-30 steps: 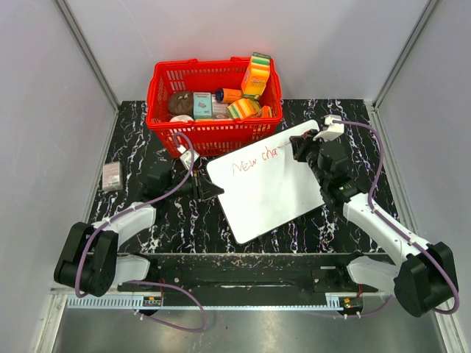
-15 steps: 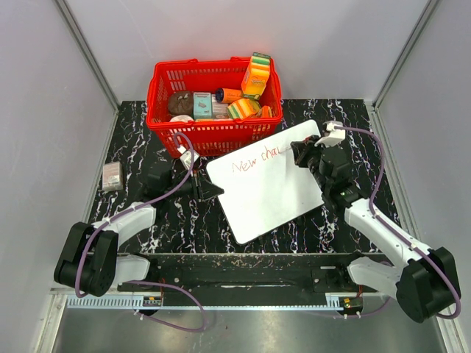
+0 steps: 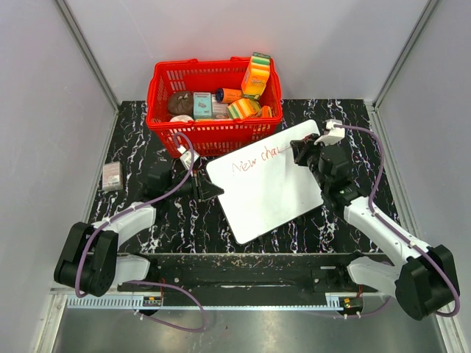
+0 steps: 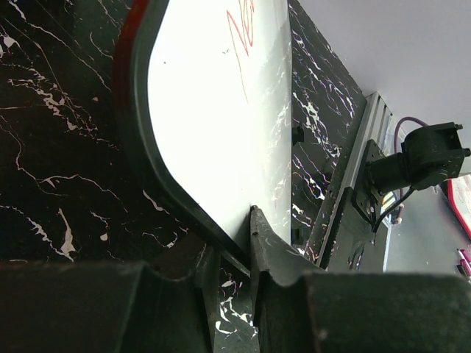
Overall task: Write a sentence on the whiteboard
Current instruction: Write on the whiteboard with the whiteboard marker without the cap.
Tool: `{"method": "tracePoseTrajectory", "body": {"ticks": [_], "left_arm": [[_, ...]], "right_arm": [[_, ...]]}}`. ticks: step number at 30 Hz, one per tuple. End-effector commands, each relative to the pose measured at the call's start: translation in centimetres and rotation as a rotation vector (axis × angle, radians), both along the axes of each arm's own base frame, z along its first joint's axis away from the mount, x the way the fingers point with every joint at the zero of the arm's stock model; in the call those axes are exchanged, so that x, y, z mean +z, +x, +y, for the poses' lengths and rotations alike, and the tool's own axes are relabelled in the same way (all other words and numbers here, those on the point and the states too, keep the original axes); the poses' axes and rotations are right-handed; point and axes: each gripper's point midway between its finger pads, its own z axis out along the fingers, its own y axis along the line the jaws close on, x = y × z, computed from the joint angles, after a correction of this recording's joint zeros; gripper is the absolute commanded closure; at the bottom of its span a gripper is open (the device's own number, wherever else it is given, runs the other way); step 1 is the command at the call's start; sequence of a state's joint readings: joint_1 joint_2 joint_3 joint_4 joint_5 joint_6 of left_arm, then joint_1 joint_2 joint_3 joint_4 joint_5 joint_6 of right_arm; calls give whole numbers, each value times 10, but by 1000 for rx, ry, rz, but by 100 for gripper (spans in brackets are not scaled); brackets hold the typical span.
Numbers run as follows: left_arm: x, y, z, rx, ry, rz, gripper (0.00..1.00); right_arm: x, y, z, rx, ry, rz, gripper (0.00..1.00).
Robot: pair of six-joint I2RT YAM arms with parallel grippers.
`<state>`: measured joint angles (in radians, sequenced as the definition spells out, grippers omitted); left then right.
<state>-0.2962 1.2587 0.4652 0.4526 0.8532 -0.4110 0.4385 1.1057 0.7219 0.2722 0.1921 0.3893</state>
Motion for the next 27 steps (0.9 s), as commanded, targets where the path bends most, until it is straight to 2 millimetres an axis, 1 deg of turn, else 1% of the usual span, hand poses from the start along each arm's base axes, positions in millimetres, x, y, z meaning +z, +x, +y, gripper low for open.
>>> {"method": "tracePoseTrajectory", "body": {"ticks": [1, 11, 18, 27], "left_arm": [[-23, -7, -3, -68, 94, -84, 100], [-22, -7, -4, -69, 96, -87, 100], [-23, -7, -4, -68, 95, -84, 100], [-22, -8, -4, -71, 94, -84, 100]], "right_arm": [[21, 10, -1, -24, 19, -45, 100], [26, 17, -1, -35, 9, -57, 100], [33, 20, -3, -48, 8, -69, 100], [28, 22, -10, -76, -1, -53, 100]]}}
